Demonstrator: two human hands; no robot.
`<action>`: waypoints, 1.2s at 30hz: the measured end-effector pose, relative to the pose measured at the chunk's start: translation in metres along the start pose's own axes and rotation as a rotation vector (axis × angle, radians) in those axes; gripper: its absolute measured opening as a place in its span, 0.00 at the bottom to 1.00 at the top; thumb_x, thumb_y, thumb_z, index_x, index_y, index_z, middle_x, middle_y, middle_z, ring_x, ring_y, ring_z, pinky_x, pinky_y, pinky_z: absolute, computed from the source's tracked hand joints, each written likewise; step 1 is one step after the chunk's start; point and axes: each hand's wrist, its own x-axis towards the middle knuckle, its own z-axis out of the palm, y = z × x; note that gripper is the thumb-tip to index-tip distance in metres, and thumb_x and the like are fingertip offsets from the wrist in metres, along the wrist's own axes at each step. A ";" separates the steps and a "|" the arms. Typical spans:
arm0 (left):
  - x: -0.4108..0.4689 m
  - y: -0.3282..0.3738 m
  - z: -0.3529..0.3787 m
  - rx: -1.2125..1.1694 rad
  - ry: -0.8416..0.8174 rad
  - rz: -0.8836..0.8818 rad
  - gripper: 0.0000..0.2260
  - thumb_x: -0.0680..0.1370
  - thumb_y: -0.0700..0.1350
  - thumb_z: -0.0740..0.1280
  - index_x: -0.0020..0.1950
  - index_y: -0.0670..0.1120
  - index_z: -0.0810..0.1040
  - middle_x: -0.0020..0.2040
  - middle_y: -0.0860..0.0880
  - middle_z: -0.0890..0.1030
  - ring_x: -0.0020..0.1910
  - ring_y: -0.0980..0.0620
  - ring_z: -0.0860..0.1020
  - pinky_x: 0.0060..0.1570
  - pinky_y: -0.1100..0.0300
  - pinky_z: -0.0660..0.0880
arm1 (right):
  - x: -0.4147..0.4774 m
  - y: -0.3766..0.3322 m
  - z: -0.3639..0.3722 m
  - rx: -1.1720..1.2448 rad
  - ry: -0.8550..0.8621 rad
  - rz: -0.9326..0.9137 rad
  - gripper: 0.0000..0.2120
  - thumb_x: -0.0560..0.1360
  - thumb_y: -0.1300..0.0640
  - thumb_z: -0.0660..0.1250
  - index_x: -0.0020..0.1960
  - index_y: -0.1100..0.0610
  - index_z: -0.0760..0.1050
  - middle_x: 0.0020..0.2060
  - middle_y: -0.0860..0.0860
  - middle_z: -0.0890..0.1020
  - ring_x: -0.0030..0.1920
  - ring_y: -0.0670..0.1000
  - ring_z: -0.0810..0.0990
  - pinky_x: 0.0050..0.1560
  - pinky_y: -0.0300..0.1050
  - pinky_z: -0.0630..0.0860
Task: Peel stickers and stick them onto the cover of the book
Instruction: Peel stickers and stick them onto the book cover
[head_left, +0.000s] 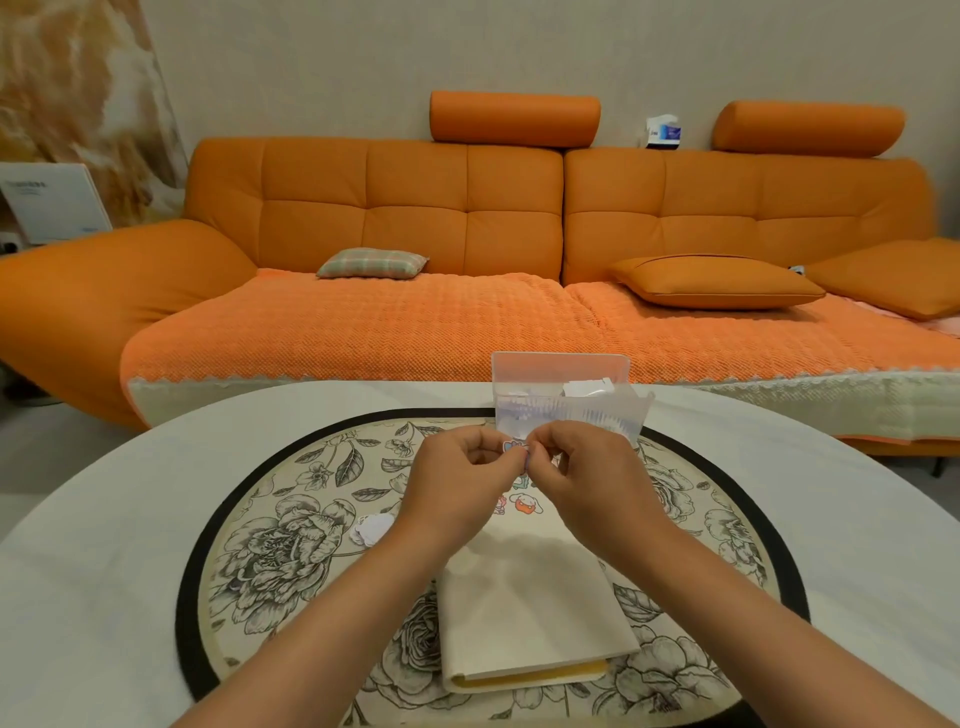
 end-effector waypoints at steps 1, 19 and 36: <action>0.000 0.000 0.000 0.008 0.002 0.002 0.04 0.75 0.42 0.74 0.40 0.45 0.84 0.33 0.46 0.84 0.29 0.57 0.76 0.27 0.66 0.70 | 0.000 0.000 0.000 0.014 -0.007 0.009 0.08 0.78 0.52 0.65 0.41 0.48 0.80 0.29 0.40 0.78 0.31 0.43 0.73 0.31 0.41 0.66; -0.006 -0.004 -0.001 0.264 0.081 0.124 0.05 0.75 0.51 0.73 0.41 0.53 0.86 0.36 0.58 0.84 0.37 0.62 0.81 0.40 0.63 0.77 | -0.003 0.002 0.005 0.047 0.019 0.065 0.09 0.80 0.50 0.65 0.45 0.46 0.83 0.32 0.38 0.79 0.34 0.43 0.77 0.35 0.45 0.73; -0.004 -0.009 -0.001 0.193 0.015 0.090 0.07 0.76 0.47 0.71 0.38 0.50 0.82 0.35 0.51 0.84 0.35 0.51 0.82 0.40 0.55 0.78 | -0.007 -0.002 0.005 0.082 -0.031 0.101 0.08 0.79 0.51 0.65 0.47 0.46 0.84 0.35 0.38 0.80 0.35 0.38 0.77 0.36 0.41 0.70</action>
